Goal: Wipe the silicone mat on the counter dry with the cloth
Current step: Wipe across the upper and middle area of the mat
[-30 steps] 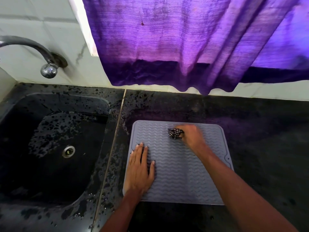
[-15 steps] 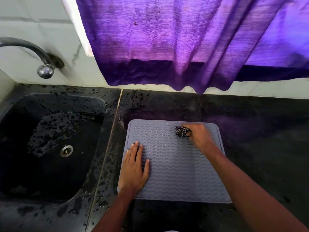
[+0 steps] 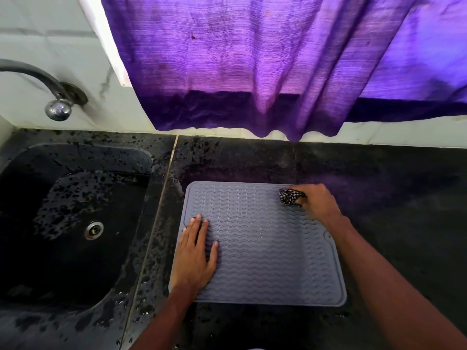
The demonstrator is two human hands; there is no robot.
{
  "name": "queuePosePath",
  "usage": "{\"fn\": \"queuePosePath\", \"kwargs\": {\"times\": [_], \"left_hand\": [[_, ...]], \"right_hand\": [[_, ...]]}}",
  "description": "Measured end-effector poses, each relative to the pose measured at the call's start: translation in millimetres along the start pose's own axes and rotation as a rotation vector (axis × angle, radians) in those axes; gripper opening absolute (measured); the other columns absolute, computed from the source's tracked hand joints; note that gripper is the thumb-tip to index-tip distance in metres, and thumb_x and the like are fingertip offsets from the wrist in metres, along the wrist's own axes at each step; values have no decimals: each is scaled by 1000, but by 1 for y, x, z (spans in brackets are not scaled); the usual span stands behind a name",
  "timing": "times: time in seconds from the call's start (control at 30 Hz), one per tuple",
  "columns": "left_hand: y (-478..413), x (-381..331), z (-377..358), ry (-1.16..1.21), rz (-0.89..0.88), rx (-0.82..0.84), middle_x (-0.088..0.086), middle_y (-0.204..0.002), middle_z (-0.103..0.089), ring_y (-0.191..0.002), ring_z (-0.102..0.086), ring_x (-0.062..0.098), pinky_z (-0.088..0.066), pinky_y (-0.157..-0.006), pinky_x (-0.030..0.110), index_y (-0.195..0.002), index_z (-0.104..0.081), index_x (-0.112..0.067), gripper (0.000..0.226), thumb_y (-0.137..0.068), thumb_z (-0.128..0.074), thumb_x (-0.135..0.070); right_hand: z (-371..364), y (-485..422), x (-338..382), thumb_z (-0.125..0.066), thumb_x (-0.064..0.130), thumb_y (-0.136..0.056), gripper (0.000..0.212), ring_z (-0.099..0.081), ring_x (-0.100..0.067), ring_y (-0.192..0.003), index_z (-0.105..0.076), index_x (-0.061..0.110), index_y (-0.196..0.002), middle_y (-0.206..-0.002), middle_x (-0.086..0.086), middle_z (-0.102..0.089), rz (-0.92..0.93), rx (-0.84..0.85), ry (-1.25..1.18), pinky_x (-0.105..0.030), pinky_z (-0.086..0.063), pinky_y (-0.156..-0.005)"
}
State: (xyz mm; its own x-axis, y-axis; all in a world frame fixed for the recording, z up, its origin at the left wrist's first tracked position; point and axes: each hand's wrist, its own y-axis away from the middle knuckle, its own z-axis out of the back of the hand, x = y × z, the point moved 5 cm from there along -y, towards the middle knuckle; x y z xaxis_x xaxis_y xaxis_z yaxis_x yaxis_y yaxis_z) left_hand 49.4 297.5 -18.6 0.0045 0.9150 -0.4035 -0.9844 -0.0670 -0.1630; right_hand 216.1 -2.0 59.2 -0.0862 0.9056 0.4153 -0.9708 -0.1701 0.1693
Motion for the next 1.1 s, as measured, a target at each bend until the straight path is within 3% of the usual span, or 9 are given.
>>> {"fn": "queuePosePath", "kwargs": {"times": [0.2, 0.4, 0.53, 0.9, 1.0, 1.1], "left_hand": [[1, -2, 3, 18, 1, -8, 7, -162, -33, -151, -28, 21, -25, -122, 42, -152, -41, -7, 65, -99, -41, -46], [0, -1, 2, 27, 0, -17, 6, -162, -33, -151, -28, 20, -26, -122, 44, -151, -43, -7, 64, -99, -42, -46], [0, -2, 3, 26, 0, -30, 6, -161, -35, -150, -30, 21, -26, -122, 43, -150, -45, -7, 64, -99, -43, -46], [2, -1, 3, 22, 6, -23, 4, -163, -32, -152, -26, 19, -23, -124, 40, -152, -42, -9, 65, -100, -41, -47], [1, -1, 4, 35, 12, -23, 3, -163, -31, -152, -24, 18, -22, -124, 39, -152, -42, -9, 65, -100, -42, -47], [2, -1, 3, 43, 12, -26, 4, -163, -32, -152, -25, 19, -22, -124, 40, -151, -43, -9, 64, -100, -43, -47]], "right_hand": [[2, 10, -20, -67, 13, -84, 40, -65, -29, -102, -66, 41, -113, -112, 2, -71, -35, -50, 29, -42, -54, -83], [2, 10, -25, -67, 12, -83, 46, -66, -28, -102, -64, 44, -115, -111, 3, -72, -23, -34, 3, -43, -55, -83], [-15, 25, -26, -65, 6, -80, 46, -65, -30, -103, -68, 37, -114, -109, 0, -72, 5, -91, -39, -44, -56, -82], [-27, 29, -25, -63, 1, -76, 50, -66, -22, -104, -67, 37, -111, -109, 8, -72, 21, -93, -111, -40, -55, -86], [-24, 22, -23, -65, 8, -80, 44, -66, -22, -104, -65, 40, -112, -108, 8, -72, 20, -62, -80, -38, -55, -84], [-22, 22, -10, -66, 2, -78, 44, -66, -17, -102, -70, 33, -108, -104, 8, -73, 69, -112, -118, -37, -55, -85]]}}
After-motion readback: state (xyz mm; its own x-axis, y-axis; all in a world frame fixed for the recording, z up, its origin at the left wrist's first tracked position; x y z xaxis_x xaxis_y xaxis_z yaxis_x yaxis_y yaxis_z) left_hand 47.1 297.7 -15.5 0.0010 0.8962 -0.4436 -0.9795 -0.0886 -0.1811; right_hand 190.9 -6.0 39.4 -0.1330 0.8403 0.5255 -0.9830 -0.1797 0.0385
